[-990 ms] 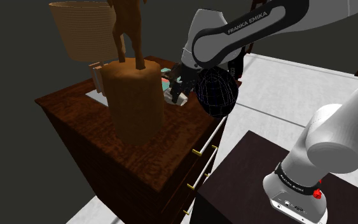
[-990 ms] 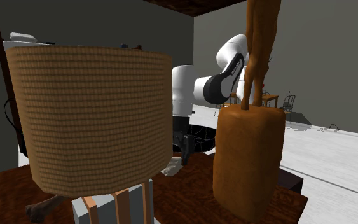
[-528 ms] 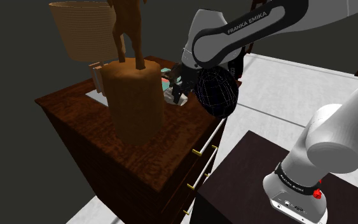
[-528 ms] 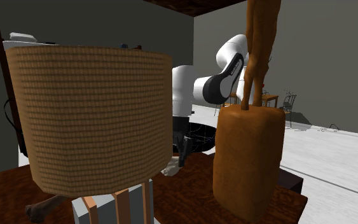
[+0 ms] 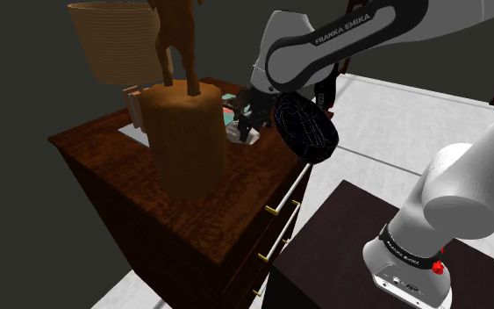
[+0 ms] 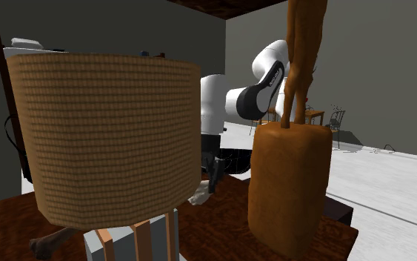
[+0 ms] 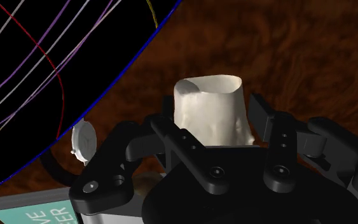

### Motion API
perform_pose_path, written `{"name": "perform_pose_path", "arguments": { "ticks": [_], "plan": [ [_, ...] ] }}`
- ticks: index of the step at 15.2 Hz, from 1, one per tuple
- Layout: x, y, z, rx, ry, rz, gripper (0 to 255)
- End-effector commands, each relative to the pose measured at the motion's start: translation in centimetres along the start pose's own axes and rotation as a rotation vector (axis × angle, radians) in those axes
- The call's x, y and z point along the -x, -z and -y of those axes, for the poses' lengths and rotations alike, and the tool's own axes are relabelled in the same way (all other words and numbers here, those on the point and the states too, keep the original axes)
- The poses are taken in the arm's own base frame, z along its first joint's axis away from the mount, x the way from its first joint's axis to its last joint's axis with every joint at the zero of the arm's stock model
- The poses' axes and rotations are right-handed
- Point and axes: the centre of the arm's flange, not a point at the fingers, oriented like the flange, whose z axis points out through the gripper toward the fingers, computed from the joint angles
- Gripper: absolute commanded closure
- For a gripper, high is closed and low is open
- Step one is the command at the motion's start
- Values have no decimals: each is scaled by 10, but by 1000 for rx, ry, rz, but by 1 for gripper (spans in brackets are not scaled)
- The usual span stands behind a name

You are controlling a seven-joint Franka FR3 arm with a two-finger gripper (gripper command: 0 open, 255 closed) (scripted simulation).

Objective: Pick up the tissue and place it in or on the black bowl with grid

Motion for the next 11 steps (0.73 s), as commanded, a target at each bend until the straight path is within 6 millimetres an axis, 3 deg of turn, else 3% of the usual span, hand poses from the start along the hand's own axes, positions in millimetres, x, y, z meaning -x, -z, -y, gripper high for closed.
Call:
{"name": "perform_pose_path", "arguments": {
  "ticks": [1, 11],
  "plan": [
    [-2, 9, 1, 0, 0, 1, 255],
    [-12, 60, 7, 0, 0, 1, 255]
  ]
}}
